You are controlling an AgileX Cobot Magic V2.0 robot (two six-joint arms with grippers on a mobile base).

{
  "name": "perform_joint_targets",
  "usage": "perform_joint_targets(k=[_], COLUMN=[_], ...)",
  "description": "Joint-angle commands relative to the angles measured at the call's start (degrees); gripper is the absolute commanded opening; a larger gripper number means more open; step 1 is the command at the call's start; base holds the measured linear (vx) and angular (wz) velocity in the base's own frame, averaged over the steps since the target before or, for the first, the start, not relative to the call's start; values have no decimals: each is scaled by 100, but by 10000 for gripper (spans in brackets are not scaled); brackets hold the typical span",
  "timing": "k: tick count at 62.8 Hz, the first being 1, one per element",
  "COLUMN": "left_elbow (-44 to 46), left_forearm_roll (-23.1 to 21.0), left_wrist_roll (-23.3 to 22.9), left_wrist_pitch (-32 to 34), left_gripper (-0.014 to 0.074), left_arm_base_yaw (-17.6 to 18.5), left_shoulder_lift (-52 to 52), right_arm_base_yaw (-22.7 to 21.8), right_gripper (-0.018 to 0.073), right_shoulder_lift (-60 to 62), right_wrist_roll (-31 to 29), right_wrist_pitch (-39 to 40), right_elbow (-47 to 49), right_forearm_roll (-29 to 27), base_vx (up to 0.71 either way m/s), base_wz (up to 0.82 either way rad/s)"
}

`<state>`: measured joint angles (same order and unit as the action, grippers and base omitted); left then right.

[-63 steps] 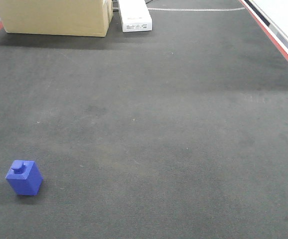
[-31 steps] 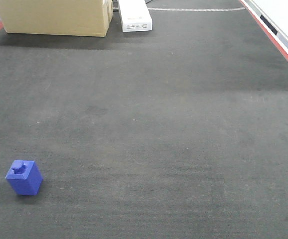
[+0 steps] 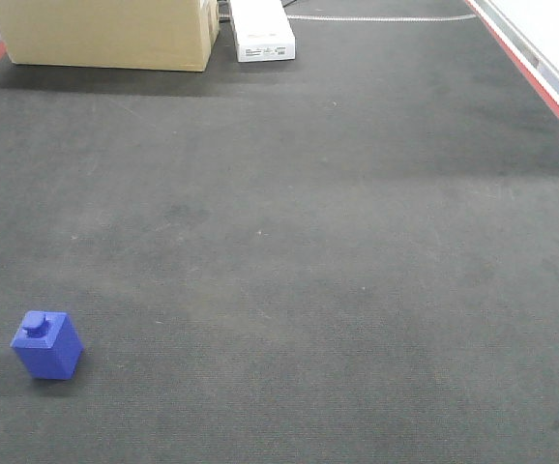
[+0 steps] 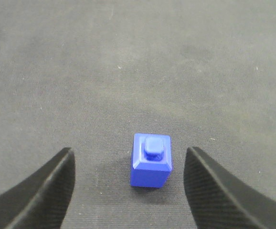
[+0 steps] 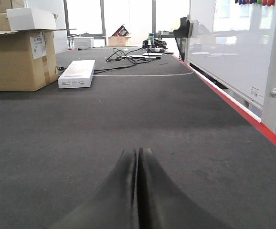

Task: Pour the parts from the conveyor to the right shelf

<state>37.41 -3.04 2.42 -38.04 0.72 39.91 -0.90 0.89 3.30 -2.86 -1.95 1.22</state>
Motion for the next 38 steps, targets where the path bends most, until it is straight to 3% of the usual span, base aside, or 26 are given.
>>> perform_joint_targets(k=[1, 20, 38], left_elbow=[569, 1525, 2307], left_forearm_roll=[-120, -1454, -1450], left_wrist_roll=[206, 1600, 1644], left_wrist_pitch=[25, -493, -1244], left_gripper=[468, 468, 468], left_arm_base_yaw=[24, 24, 95], left_shoulder_lift=[354, 1871, 3187], right_arm_base_yaw=[5, 5, 5], right_gripper=[-10, -10, -10], right_shoulder_lift=[69, 69, 69], right_wrist_roll=[-16, -16, -16], right_wrist_pitch=[456, 456, 456], right_elbow=[-85, -85, -85], right_forearm_roll=[8, 8, 8], base_vx=[0, 0, 0], base_wz=[0, 0, 0])
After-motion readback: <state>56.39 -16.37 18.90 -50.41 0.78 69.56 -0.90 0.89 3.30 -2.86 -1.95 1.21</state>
